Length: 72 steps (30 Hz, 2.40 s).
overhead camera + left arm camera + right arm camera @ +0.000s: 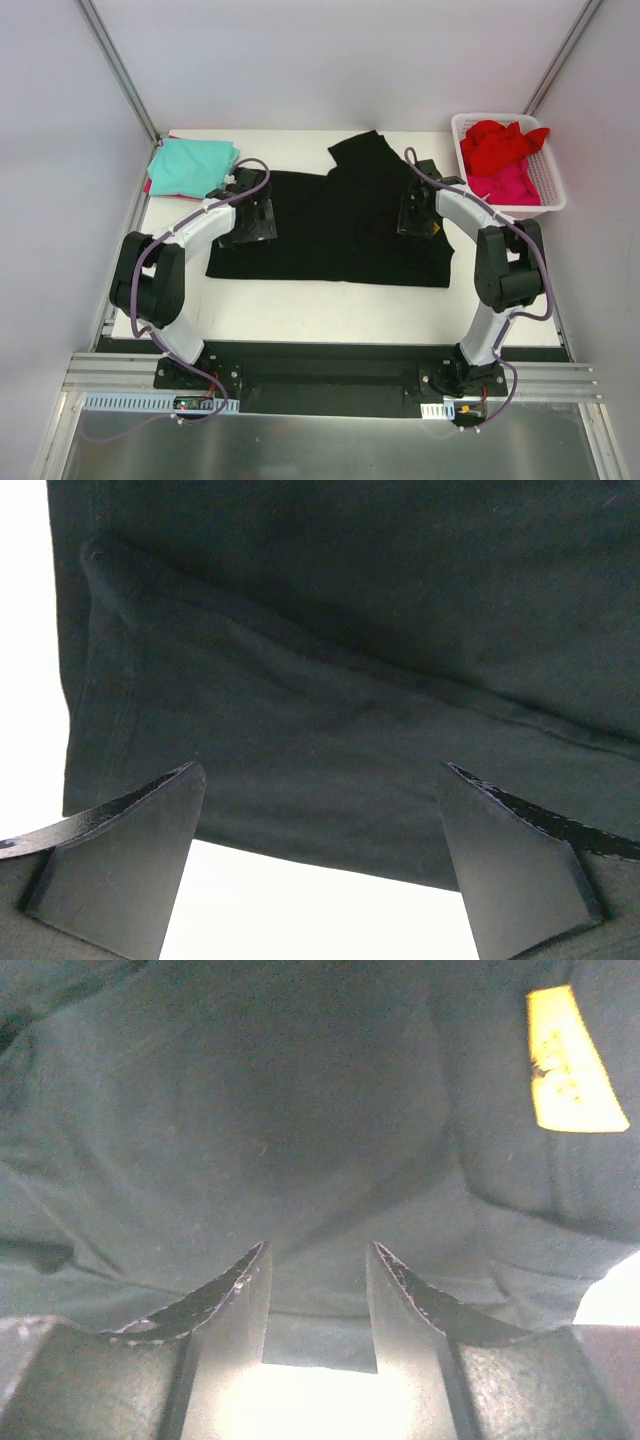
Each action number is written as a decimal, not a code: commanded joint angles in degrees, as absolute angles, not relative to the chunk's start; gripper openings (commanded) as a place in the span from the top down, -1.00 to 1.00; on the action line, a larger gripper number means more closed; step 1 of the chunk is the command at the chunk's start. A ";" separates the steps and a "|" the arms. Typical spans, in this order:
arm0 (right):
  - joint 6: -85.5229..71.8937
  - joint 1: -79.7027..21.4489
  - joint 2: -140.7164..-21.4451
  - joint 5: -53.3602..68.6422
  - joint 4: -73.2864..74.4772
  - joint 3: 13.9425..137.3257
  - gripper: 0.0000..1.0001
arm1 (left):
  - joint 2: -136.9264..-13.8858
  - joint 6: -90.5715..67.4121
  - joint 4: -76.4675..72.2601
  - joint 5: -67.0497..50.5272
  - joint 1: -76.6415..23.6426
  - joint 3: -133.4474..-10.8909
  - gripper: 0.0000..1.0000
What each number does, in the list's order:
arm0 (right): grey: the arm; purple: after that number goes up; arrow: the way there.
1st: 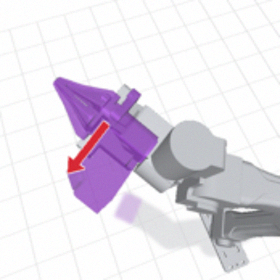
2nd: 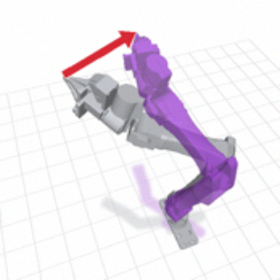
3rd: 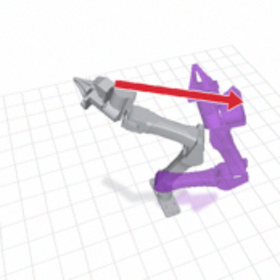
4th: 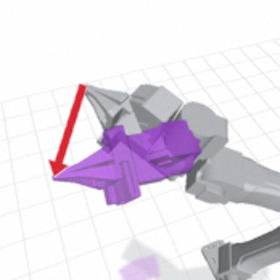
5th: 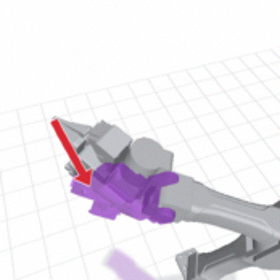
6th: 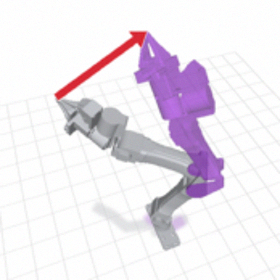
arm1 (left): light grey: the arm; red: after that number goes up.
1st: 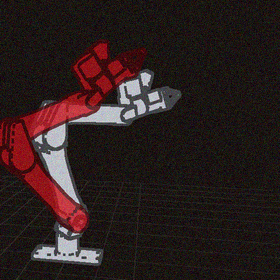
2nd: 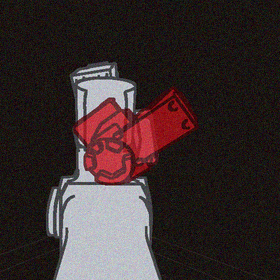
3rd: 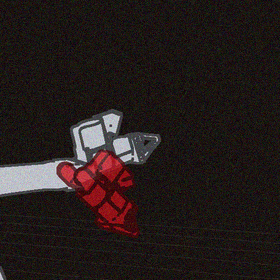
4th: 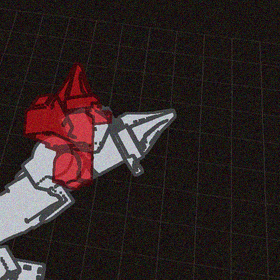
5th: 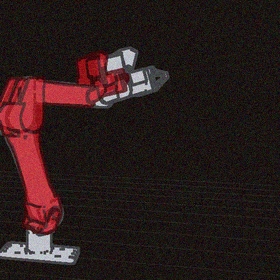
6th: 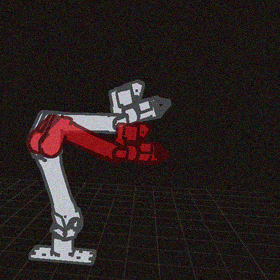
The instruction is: Fold and stack the t-shirts
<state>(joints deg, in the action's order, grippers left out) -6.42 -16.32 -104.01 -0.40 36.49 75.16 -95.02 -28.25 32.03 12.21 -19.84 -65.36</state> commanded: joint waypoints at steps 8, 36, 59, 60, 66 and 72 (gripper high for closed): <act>-4.66 -11.95 -110.12 -3.42 34.28 78.75 0.12 | -95.89 -27.95 22.24 10.46 -13.71 -62.40 -0.98; -4.13 -10.64 -109.25 -11.08 36.74 74.62 0.19 | -88.42 -31.73 15.73 10.46 -7.48 -45.71 -0.98; -8.26 -16.43 -85.36 -6.59 43.51 67.09 0.20 | -70.41 -33.66 24.78 4.66 -15.29 -48.09 -0.98; -9.22 -17.13 -84.12 -6.77 42.55 65.58 0.20 | -70.05 -34.10 24.87 5.53 -15.99 -47.29 -0.98; -10.63 -17.75 -78.31 -5.36 37.80 54.59 0.21 | -72.07 -32.35 22.95 6.94 -16.00 -43.42 -0.98; -9.85 -17.84 -79.98 -6.50 35.08 51.77 0.23 | -73.74 -30.85 18.99 6.94 -16.08 -41.84 -0.98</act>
